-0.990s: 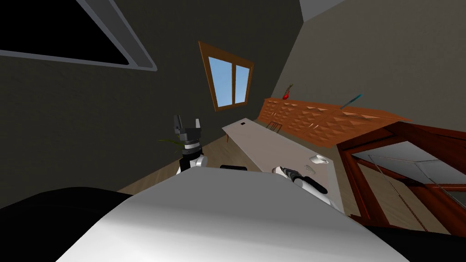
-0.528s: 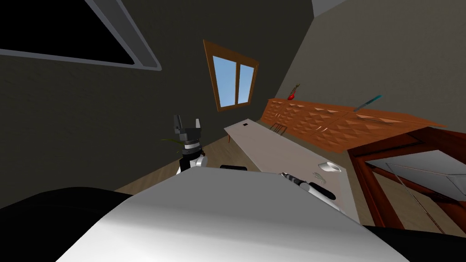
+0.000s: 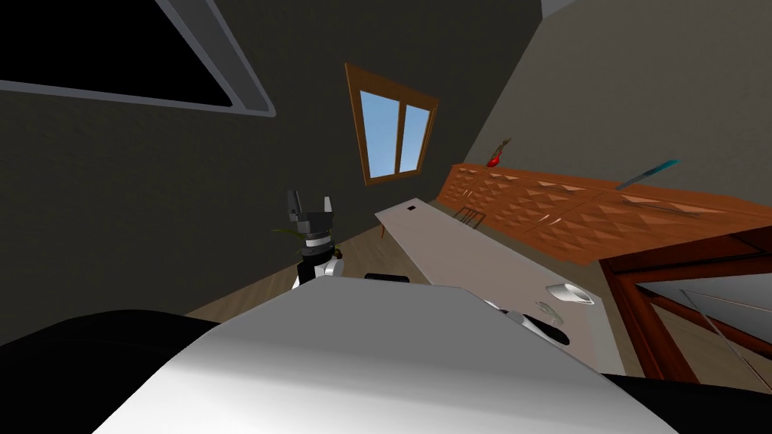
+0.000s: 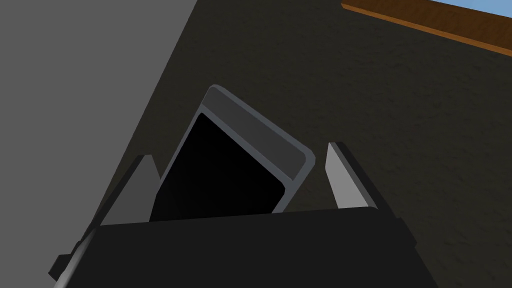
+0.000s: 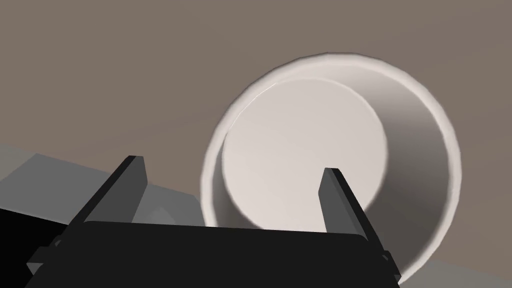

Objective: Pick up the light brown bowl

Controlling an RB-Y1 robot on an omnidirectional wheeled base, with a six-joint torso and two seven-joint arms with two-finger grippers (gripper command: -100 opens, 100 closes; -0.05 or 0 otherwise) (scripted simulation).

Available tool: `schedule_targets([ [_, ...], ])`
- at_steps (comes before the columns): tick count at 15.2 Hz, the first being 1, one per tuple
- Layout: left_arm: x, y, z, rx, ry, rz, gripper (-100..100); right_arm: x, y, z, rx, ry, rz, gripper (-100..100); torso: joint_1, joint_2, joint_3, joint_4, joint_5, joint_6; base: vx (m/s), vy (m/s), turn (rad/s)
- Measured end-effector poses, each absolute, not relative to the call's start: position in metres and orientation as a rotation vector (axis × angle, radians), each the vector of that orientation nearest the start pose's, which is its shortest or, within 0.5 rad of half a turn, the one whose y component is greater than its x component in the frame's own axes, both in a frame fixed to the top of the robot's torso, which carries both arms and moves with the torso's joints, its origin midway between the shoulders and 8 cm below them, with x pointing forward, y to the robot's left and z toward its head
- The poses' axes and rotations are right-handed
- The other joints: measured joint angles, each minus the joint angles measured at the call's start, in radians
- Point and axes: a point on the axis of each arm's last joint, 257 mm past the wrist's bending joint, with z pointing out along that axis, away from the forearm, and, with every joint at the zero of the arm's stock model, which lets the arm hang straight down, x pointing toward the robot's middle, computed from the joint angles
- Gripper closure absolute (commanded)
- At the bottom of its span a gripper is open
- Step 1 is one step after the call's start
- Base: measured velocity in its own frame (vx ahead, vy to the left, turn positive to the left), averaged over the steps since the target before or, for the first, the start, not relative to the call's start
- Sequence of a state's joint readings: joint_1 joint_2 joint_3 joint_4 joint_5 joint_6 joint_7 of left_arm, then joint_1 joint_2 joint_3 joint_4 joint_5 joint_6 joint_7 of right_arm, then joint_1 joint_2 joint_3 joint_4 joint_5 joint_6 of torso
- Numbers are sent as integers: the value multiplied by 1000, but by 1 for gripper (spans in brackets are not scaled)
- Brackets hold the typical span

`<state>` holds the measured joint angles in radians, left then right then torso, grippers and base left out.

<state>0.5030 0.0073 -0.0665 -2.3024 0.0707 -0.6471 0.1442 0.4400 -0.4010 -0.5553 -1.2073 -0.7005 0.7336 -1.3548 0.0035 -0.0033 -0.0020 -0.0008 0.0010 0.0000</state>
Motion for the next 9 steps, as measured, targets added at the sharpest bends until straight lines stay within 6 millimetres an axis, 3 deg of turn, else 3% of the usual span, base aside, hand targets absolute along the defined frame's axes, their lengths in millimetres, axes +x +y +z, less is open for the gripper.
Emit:
schedule_targets([
  [4,313,264,58,-617,418,-1581,0,86,-585,-528,-2968,1252,-512,-100,0,1,1,0,0,0,46,23,51],
  [9,313,264,58,-617,418,-1581,0,90,-580,-541,-2951,1281,-504,-100,-5,7,4,2,-1,0,-35,-37,48],
])
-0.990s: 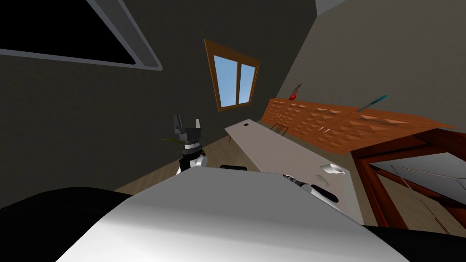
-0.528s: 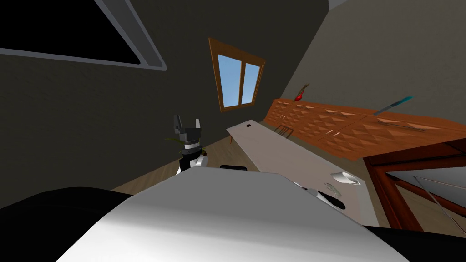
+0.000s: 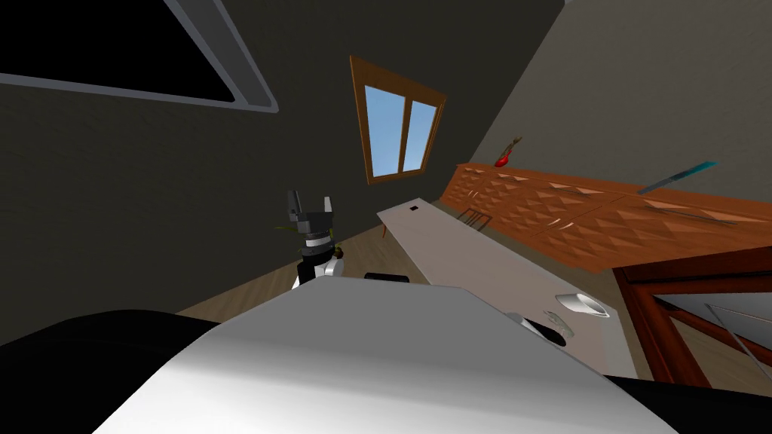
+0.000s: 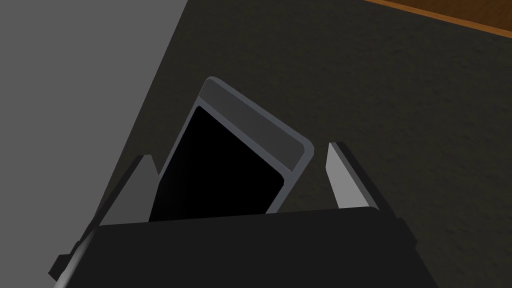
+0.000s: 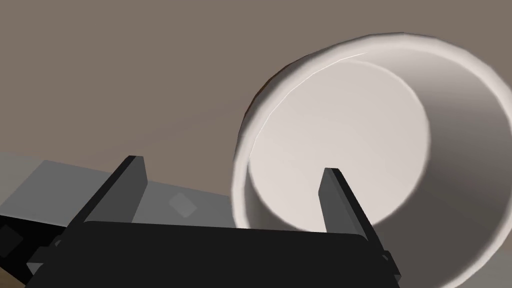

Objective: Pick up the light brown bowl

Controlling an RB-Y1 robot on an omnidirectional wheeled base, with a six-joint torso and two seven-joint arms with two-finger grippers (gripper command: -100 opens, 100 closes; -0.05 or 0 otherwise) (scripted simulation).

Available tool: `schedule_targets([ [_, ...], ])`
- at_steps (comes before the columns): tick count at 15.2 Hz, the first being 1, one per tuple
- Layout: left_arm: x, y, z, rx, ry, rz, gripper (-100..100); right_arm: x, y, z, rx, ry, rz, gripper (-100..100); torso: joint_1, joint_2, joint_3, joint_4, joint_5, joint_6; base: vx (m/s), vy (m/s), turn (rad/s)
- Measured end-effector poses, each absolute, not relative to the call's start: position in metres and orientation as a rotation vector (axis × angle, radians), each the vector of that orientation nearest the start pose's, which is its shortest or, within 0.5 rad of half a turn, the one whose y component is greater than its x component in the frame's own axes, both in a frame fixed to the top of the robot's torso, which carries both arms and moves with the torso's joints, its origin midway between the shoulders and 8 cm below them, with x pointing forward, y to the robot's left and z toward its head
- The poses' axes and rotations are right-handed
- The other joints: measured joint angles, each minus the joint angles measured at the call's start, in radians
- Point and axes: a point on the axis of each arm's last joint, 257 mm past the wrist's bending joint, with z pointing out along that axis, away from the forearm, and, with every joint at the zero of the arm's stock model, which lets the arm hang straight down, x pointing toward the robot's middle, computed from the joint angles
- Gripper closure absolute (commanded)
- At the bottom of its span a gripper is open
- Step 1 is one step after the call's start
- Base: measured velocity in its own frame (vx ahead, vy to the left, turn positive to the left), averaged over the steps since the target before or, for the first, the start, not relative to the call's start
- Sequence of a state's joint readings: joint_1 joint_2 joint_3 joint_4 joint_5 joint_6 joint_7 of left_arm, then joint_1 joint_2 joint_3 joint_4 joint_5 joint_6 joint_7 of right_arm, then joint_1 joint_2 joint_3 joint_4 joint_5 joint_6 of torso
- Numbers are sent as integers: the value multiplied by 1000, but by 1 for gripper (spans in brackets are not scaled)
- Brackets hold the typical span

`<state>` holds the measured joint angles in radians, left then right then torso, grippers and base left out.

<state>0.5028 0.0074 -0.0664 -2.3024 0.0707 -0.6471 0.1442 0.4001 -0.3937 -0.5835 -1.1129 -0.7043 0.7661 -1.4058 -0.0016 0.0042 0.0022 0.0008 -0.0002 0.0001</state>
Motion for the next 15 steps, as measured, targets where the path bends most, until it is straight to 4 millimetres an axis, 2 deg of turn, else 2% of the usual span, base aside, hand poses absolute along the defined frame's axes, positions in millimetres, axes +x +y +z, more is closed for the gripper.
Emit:
schedule_targets([
  [4,313,264,58,-617,418,-1581,0,96,-575,-551,-2945,1295,-503,-100,1,0,0,0,0,0,-26,-30,31],
  [5,313,264,58,-617,418,-1581,0,96,-575,-551,-2945,1296,-504,100,1,-1,0,0,0,0,-5,-7,1],
  [10,313,264,58,-617,418,-1581,0,96,-575,-551,-2944,1299,-504,100,2,-2,-1,0,0,-1,4,4,-13],
  [15,313,264,58,-617,418,-1581,0,87,-582,-536,-2957,1275,-506,100,7,-5,-3,-1,2,-1,42,42,-52],
])
